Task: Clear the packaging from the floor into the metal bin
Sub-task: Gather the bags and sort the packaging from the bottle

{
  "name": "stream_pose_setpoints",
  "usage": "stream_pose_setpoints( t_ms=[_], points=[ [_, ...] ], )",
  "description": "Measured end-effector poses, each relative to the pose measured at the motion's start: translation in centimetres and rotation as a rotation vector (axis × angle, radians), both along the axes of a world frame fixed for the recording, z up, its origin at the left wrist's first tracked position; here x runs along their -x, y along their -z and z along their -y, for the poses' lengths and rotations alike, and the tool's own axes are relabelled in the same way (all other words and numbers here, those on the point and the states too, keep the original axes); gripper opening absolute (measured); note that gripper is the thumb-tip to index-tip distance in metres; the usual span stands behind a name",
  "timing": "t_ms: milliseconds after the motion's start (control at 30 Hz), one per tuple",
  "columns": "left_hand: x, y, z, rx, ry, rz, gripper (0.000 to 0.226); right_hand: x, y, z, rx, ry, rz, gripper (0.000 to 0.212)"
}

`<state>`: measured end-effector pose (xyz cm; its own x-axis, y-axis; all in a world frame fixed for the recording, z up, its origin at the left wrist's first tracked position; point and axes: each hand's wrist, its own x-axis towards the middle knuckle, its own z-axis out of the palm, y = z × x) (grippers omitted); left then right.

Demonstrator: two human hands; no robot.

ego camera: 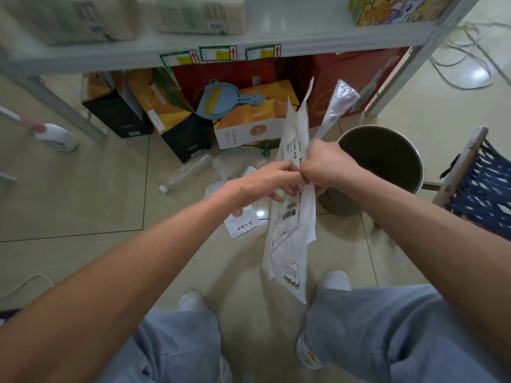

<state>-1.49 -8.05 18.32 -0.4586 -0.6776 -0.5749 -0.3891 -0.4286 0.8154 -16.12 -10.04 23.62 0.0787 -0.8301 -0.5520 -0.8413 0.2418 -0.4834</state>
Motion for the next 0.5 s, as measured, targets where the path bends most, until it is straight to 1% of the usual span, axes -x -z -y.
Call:
stream_pose_setpoints(
  t_ms=[33,67,100,133,167,200,233,267,300,367,400,500],
  points=[
    [-0.6,0.9,0.3,-0.073,0.015,-0.04,0.049,0.0,0.5,0.2,0.008,-0.003,-0.032,0.011],
    [-1.3,2.0,0.4,-0.132,0.017,-0.055,0.045,0.0,0.8,0.3,0.005,-0.003,-0.063,0.005],
    [-1.9,3.4,0.6,-0.157,0.007,-0.016,0.043,0.0,1.3,0.5,0.007,-0.004,-0.088,0.006],
    [-2.7,5.1,0.8,-0.149,-0.01,0.075,0.04,0.0,1.7,0.7,0.009,-0.004,-0.111,0.014],
    [-3.6,7.1,0.8,-0.121,-0.038,0.204,0.034,0.1,2.3,0.9,0.012,-0.009,-0.126,0.019],
    [-4.6,9.5,0.7,-0.095,-0.08,0.363,0.029,0.0,2.8,1.0,0.006,-0.012,-0.143,0.02],
    [-5.6,11.8,0.3,-0.087,-0.138,0.515,0.028,0.1,3.2,1.0,0.004,-0.02,-0.158,0.017],
    [-6.6,14.1,-0.2,-0.105,-0.218,0.624,0.034,0.0,3.6,1.1,-0.005,-0.026,-0.175,0.013],
    [-7.5,16.1,-0.8,-0.136,-0.307,0.679,0.044,0.1,4.2,1.2,-0.008,-0.034,-0.188,0.009],
    [-8.2,19.5,-2.1,-0.192,-0.451,0.714,0.065,0.2,5.0,1.5,-0.02,-0.051,-0.211,0.012],
    [-8.0,20.9,-2.7,-0.208,-0.487,0.727,0.072,0.2,5.1,1.6,-0.031,-0.059,-0.217,0.012],
    [-6.8,25.2,-3.9,-0.239,-0.547,0.725,0.078,0.3,5.3,2.2,-0.08,-0.081,-0.229,0.011]
  ],
)
